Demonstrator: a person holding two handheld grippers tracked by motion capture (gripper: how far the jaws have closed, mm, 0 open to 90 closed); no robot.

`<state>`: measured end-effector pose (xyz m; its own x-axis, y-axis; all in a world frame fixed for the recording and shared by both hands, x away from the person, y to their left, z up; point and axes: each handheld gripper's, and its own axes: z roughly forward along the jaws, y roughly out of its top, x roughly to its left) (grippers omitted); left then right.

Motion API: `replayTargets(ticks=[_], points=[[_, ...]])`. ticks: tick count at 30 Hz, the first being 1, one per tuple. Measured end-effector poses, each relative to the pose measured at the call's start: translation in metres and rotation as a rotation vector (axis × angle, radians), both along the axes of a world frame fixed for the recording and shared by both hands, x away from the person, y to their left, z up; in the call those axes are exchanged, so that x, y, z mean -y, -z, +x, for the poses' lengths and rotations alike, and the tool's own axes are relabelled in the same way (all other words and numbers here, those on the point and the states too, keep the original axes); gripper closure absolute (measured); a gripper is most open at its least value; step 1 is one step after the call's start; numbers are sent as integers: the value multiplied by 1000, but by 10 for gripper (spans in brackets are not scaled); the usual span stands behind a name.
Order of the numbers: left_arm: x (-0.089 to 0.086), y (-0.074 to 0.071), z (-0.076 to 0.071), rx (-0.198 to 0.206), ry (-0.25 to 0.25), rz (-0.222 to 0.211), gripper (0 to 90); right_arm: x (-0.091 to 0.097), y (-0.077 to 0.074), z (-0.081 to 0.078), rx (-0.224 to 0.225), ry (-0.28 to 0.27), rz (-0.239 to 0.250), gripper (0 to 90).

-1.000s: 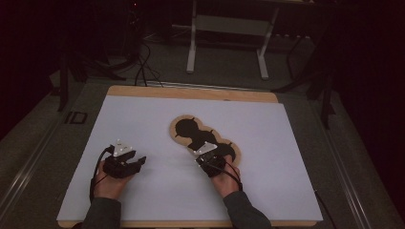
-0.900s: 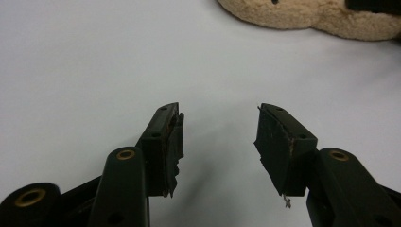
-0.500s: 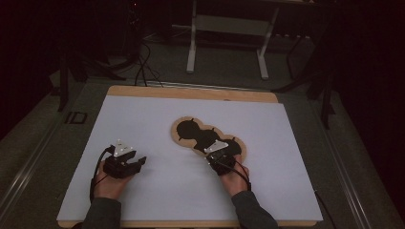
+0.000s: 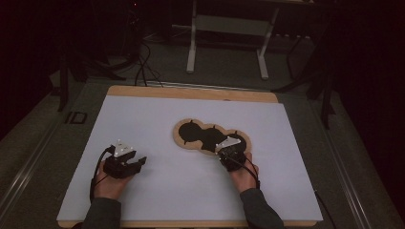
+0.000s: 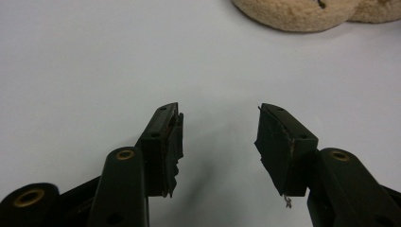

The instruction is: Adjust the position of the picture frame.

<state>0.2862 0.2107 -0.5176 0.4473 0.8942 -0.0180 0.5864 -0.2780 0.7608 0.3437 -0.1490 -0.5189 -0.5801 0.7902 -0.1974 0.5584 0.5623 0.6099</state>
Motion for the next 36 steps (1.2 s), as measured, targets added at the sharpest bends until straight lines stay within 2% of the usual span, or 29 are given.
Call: replayTargets(ticks=[3, 10, 14, 20, 24, 26, 29, 30, 36], points=[[0, 0, 0, -1, 0, 4, 502, 5, 0, 3, 1, 16, 4, 900], [1, 0, 0, 1, 1, 6, 502, 13, 0, 12, 13, 50, -29, 900], [1, 0, 0, 1, -1, 6, 499, 20, 0, 21, 13, 91, -19, 900], [1, 0, 0, 2, 0, 9, 498, 21, -1, 25, 4, 123, -1, 900], [1, 0, 0, 2, -1, 8, 497, 22, -1, 24, 6, 130, 25, 900], [1, 0, 1, 2, -1, 12, 498, 24, -4, 23, 10, 139, 60, 900], [2, 0, 0, 1, 0, 14, 498, 26, -6, 22, 15, 136, 67, 900], [2, 0, 0, 2, 1, 14, 498, 28, -10, 21, 27, 130, 91, 900], [4, 1, 0, -3, 8, 23, 502, 40, -18, 22, 55, 131, 128, 900]])
